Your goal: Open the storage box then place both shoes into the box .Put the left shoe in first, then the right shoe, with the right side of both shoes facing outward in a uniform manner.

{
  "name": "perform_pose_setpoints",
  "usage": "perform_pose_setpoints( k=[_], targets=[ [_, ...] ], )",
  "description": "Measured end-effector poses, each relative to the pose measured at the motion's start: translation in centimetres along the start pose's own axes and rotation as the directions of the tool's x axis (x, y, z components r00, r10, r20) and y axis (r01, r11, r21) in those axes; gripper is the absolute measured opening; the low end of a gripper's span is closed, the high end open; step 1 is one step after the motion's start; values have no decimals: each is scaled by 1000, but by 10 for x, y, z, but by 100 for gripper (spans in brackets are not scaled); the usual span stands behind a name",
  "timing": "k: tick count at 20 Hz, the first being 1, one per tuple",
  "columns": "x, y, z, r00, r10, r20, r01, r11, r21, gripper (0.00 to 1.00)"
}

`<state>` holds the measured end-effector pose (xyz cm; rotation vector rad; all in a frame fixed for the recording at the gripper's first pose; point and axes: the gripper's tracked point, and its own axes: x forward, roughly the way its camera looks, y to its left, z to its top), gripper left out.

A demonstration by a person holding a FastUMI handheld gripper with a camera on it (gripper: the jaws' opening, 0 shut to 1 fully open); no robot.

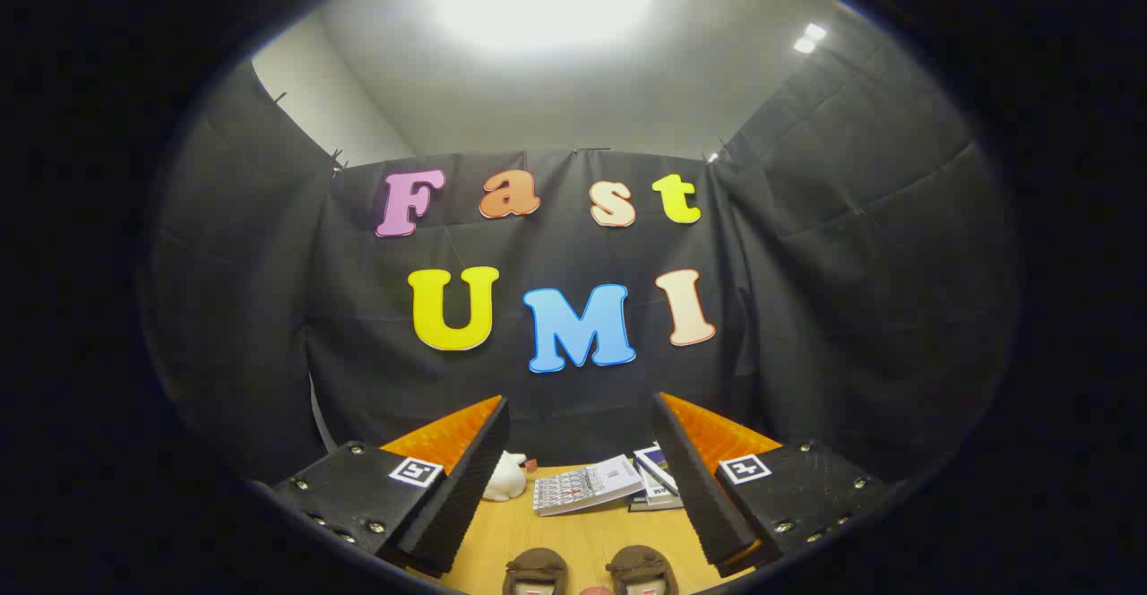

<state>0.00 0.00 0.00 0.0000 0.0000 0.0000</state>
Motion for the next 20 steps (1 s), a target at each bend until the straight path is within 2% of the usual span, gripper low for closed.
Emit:
perform_pose_setpoints(
  k=[9, 15, 20],
  targets=[
    [-7, 11, 3, 998, 58, 22, -58, 998, -3, 97],
    [-9, 6, 1, 998, 64, 18, -64, 998, -14, 97],
    [-13, 20, -11, 989, 148, -9, -147, 989, 32, 97]
  ],
)
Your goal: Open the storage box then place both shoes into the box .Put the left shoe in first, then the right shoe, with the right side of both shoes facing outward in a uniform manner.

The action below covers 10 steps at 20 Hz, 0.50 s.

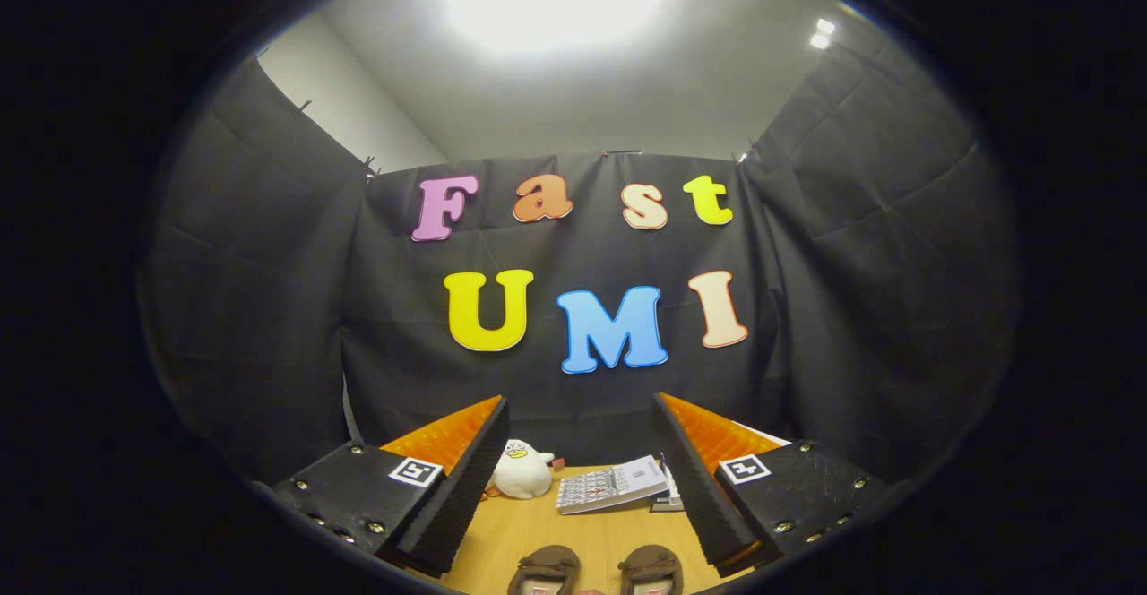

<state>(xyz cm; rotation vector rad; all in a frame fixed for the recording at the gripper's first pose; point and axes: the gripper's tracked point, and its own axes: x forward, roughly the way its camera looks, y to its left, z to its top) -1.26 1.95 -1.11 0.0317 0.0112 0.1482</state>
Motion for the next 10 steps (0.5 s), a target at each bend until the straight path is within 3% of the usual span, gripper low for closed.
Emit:
perform_pose_setpoints(
  k=[5, 10],
  targets=[
    [-1, 24, -33, 993, 84, -86, -73, 990, 124, 97],
    [-2, 44, -73, 972, 161, -172, -91, 928, 360, 96]
  ],
)
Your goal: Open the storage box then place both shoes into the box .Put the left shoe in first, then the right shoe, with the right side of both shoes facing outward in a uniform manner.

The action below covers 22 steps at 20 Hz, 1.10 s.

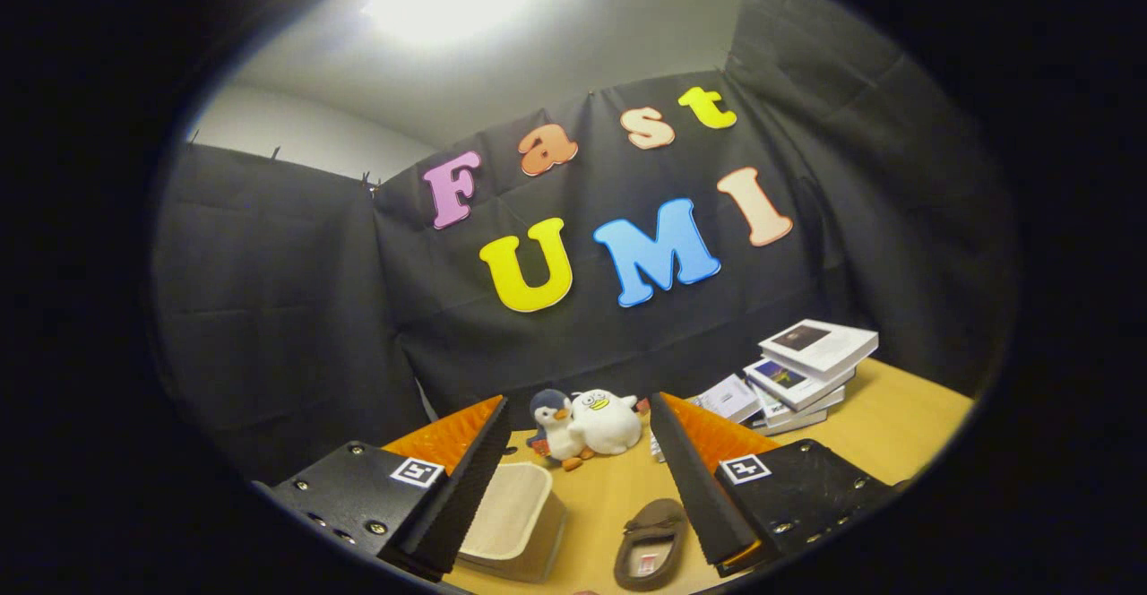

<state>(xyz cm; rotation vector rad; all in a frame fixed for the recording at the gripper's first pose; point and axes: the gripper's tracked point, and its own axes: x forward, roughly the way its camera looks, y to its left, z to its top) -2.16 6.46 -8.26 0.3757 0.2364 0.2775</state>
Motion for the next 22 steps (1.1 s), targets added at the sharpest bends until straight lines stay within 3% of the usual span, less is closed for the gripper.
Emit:
perform_pose_setpoints(
  k=[6, 12, 17, 22],
  targets=[
    [9, -5, -62, 992, 16, -125, 17, 967, 256, 97],
    [15, 13, -119, 963, 107, -249, 25, 881, 472, 98],
    [21, 28, -162, 924, 180, -338, 45, 826, 562, 98],
    [29, 43, -193, 892, 251, -376, 78, 734, 675, 96]
  ],
)
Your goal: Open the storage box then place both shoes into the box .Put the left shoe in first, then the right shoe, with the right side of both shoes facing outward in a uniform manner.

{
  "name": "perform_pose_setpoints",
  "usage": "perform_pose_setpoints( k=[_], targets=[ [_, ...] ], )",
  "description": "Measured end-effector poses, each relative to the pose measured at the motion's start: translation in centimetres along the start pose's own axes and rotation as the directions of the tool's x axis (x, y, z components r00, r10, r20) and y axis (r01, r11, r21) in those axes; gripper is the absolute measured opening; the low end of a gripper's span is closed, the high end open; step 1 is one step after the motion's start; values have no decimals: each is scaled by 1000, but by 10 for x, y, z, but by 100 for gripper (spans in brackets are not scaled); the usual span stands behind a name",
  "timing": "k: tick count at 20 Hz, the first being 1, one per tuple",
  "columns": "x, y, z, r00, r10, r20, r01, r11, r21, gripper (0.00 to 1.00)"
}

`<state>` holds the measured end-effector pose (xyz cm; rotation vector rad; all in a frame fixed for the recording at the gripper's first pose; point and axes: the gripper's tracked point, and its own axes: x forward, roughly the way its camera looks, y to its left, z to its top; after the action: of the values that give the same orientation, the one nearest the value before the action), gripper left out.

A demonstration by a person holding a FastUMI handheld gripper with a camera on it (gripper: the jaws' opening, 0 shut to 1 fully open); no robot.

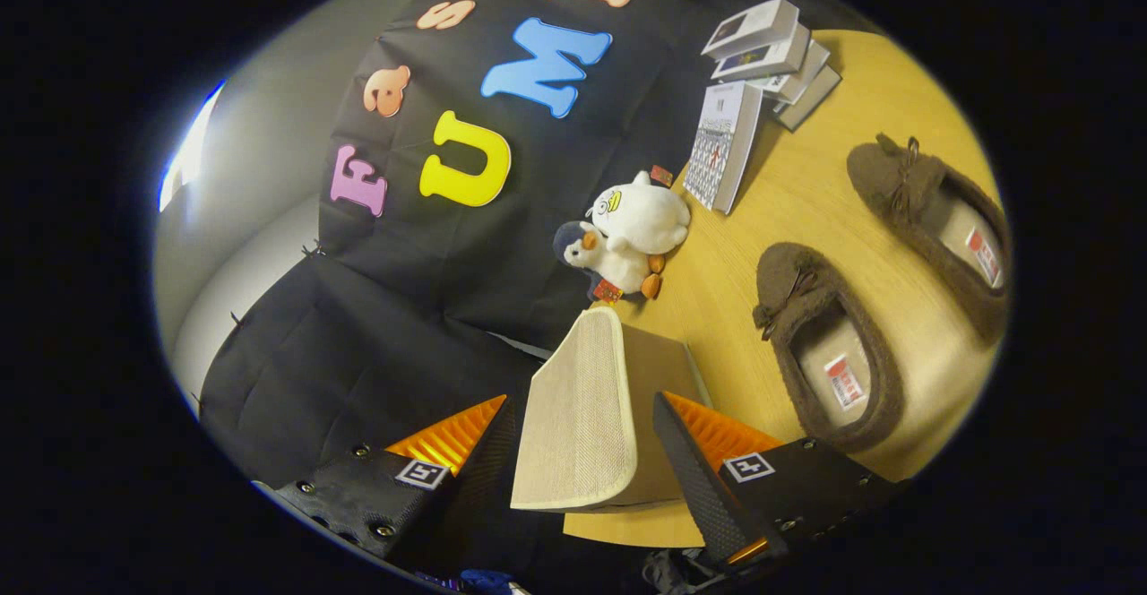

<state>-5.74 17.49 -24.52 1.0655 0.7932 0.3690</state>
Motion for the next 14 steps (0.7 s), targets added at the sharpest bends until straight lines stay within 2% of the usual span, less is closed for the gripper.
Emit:
perform_pose_setpoints(
  k=[7, 9, 11, 12, 13, 14],
  targets=[
    [30, -18, -37, 994, -25, -106, 34, 997, 75, 95],
    [34, -22, -45, 991, -33, -130, 45, 995, 89, 88],
    [37, -21, -51, 988, -33, -153, 50, 993, 111, 87],
    [38, -24, -47, 989, -44, -144, 62, 991, 120, 79],
    [41, -24, -46, 989, -46, -143, 66, 989, 135, 50],
    [41, -22, -48, 986, -38, -164, 62, 987, 146, 45]
  ],
)
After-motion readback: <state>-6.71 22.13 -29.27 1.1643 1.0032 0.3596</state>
